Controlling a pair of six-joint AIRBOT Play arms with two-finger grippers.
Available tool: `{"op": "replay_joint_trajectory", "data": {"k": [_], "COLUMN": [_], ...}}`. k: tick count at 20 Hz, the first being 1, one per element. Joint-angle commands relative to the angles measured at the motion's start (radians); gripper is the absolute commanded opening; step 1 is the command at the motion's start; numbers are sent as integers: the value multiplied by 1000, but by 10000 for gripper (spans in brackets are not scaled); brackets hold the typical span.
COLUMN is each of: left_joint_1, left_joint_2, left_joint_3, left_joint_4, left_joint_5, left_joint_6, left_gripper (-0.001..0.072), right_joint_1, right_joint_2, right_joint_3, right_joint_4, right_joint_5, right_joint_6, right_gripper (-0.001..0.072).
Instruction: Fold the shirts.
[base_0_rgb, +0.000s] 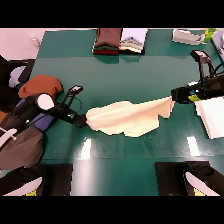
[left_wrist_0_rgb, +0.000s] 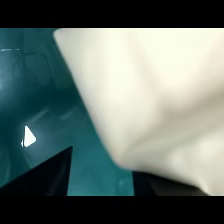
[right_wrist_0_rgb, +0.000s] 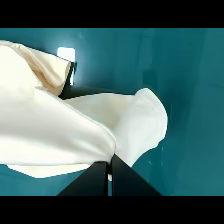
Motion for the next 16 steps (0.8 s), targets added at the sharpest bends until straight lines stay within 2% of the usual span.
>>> {"op": "replay_joint_trajectory", "data": {"k": [1, 6, 11, 12, 13, 15, 16], "left_joint_1": [-60, -61, -61, -61, -61, -61, -61], "left_joint_2": [-80, -201, -209, -209, -209, -208, -208], "left_joint_3": [-26, 8, 15, 15, 15, 15, 15], "left_joint_4": [-26, -105, -135, -135, -135, -135, -136], "left_joint_5": [103, 156, 213, 208, 202, 219, 234], "left_joint_6": [-38, -44, -45, -45, -44, -44, -45], "left_gripper": [438, 438, 435, 403, 331, 79, 24], "right_joint_1": [1, 1, 1, 1, 1, 1, 1], "right_joint_2": [0, 0, 0, 0, 0, 0, 0], "right_joint_3": [0, 0, 0, 0, 0, 0, 0], "right_joint_4": [7, 7, 8, 8, 8, 8, 8], "right_joint_5": [4, 10, 9, 9, 8, 6, 7], "right_joint_6": [0, 0, 1, 1, 2, 11, 11], "right_gripper": [13, 13, 13, 13, 13, 13, 13]}}
